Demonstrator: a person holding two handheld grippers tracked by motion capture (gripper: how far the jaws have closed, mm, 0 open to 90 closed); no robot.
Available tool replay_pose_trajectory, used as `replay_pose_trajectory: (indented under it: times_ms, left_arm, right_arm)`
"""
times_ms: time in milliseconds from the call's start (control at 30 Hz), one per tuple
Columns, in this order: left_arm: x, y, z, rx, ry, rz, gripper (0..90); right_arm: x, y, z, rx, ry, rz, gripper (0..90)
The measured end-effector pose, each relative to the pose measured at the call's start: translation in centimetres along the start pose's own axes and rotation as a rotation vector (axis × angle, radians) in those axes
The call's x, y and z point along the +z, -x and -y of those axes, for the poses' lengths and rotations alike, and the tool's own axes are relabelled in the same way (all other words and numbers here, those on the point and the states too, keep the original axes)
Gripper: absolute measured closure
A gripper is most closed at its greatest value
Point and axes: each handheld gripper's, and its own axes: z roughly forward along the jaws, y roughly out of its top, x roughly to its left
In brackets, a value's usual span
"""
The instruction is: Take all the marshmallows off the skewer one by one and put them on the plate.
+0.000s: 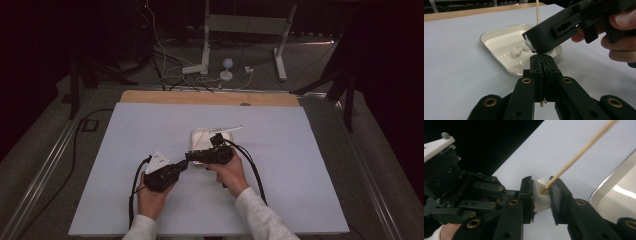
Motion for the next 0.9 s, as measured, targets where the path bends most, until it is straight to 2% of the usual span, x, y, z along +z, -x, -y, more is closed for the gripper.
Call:
replay_pose_trajectory:
  times_ms: [133,300,667,767,900]
  left_arm:
    - [0.37,0.04,0.16,0.005,-0.033,0.007,86.9]
    - [0.38,0.20,0.12,0.010,-0.039,-0.007,89.7]
    - [0.51,0.53,0.04,0.018,-0.046,-0.014,90.0]
    - [0.58,0.55,0.08,0.020,-0.054,-0.016,90.0]
    - [0.61,0.71,0.11,0.030,-0.050,-0.020,90.0]
  right_arm:
    - [-0.33,-0.11,-0.14,0.000,0.025,-0.002,77.0]
    - [-0.35,-0.34,-0.07,-0.023,0.019,0.003,75.1]
    - [0.36,-0.28,0.01,-0.016,-0.038,0.015,70.6]
    - [0.40,-0.41,0.08,-0.028,-0.036,0.026,75.8]
    - [0.15,-0.46,-0.02,-0.025,-0.038,0.029,78.2]
